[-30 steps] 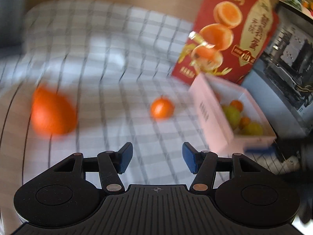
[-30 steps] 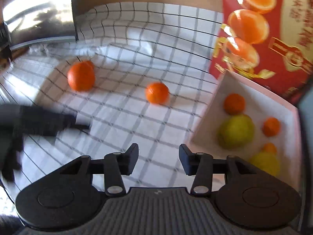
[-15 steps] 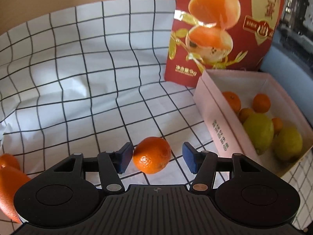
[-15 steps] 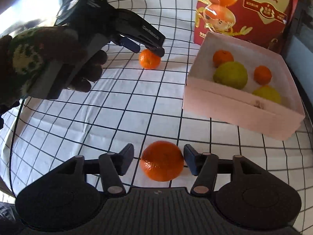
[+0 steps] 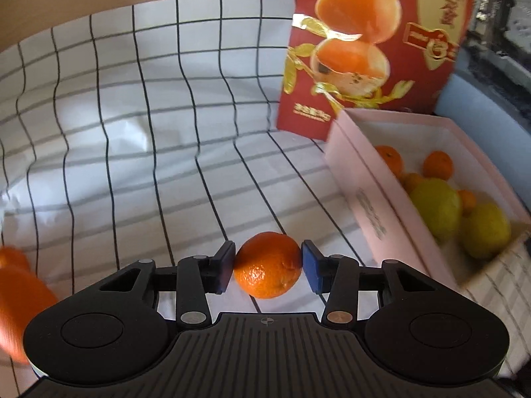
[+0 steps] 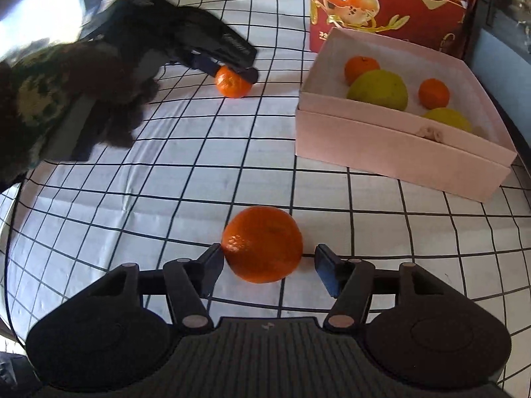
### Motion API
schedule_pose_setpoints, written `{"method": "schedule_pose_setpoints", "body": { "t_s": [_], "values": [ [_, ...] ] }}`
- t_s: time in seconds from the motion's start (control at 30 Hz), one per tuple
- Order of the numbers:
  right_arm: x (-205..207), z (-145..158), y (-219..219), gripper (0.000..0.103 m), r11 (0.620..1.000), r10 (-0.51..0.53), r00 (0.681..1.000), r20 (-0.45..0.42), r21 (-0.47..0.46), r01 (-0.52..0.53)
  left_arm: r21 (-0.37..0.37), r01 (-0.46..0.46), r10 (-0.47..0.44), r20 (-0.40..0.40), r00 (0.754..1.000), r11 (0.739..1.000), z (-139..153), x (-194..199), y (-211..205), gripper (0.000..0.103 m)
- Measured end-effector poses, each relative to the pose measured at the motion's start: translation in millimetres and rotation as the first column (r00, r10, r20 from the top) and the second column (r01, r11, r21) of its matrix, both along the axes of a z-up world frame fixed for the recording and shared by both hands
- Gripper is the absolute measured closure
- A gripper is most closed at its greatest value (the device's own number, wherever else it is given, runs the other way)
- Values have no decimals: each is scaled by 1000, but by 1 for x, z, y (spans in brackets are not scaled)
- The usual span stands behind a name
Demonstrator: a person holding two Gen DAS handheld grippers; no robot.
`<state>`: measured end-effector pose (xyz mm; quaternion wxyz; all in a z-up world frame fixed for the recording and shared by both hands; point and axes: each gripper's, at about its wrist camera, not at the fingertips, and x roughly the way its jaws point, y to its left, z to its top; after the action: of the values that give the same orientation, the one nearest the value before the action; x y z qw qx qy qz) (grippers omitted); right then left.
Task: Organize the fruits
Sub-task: 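Grasp a tangerine on the cloth with the left gripper, then grasp a large tangerine with the right gripper while the left holds its tangerine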
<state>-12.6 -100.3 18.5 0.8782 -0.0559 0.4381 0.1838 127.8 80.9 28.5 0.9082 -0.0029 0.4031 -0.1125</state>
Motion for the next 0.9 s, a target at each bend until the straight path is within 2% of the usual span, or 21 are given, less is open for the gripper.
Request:
{"method": "schedule_pose_setpoints", "body": {
  "t_s": [0.17,0.3,0.47,0.57,0.73,0.9],
  "values": [
    [-1,-1,-1,40,1000,0,1000,20,8,0,-77,27,-28,-6,1000,997,10,-52,12,54],
    [-2,-4,0,31,1000,-4,999,48,11,3,-141,16,-21,-36,999,990,10,-94,22,54],
    [-7,-8,6,24,1000,12,995,99,-25,-9,-122,-13,8,-49,999,992,3,-136,26,54],
    [-10,-10,10,19,999,24,992,122,-47,-18,-116,-39,32,-59,998,992,-1,-149,29,54],
    [-8,-12,6,12,999,5,992,129,-33,-1,-153,-90,77,-84,993,984,-8,-158,36,54],
    [-6,-14,3,2,999,-2,992,124,-32,6,-149,-97,86,-81,993,984,-7,-162,34,54]
  ]
}}
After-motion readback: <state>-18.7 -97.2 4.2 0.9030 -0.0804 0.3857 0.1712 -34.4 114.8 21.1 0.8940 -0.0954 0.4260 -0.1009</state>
